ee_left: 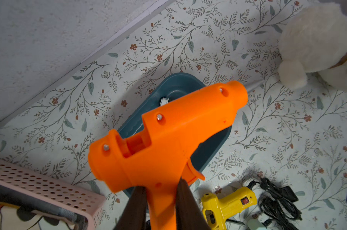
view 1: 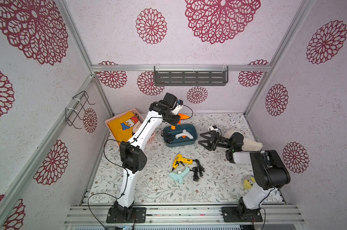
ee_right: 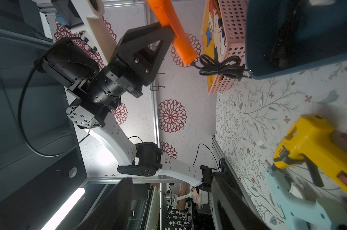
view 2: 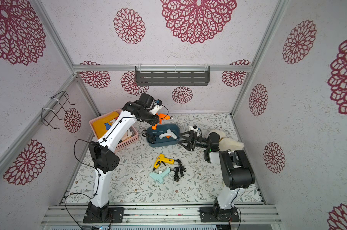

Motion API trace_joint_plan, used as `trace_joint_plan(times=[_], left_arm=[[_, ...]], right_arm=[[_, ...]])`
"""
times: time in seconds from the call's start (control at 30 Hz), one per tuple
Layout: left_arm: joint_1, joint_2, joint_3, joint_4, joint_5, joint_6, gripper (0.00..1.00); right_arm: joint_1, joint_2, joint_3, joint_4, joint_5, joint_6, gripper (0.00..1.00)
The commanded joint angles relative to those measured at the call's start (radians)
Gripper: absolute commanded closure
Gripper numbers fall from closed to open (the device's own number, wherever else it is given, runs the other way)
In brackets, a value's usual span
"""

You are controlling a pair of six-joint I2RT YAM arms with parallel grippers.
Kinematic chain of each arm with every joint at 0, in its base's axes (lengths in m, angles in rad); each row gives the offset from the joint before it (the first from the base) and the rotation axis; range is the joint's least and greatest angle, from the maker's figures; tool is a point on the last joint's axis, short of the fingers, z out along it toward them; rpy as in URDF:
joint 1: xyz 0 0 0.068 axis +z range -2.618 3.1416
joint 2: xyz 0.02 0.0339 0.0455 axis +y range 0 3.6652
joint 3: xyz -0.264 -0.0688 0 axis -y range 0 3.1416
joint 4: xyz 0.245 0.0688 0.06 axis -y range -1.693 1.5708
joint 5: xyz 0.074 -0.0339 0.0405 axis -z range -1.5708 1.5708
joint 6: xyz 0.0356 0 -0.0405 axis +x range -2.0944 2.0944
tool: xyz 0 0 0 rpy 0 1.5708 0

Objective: Put the hot melt glue gun into the storage box
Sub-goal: Place the hot melt adhesive gun in the storage box.

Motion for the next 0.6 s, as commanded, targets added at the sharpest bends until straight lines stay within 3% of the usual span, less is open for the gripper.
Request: trace_joint_plan(times=[0.0,0.57], left_arm=[[-0.004,0.042,-0.02,0.059,-0.086,0.094,0.98],[-0.019,0.146,-0.07,0.159,-0.096,0.181,0.98]], right_arm=[[-0.007,-0.047,-0.007,0.046,0.004,-0.016,0.31],[-0.013,-0.07,-0.042,0.042,0.006,-0.016,0.32]])
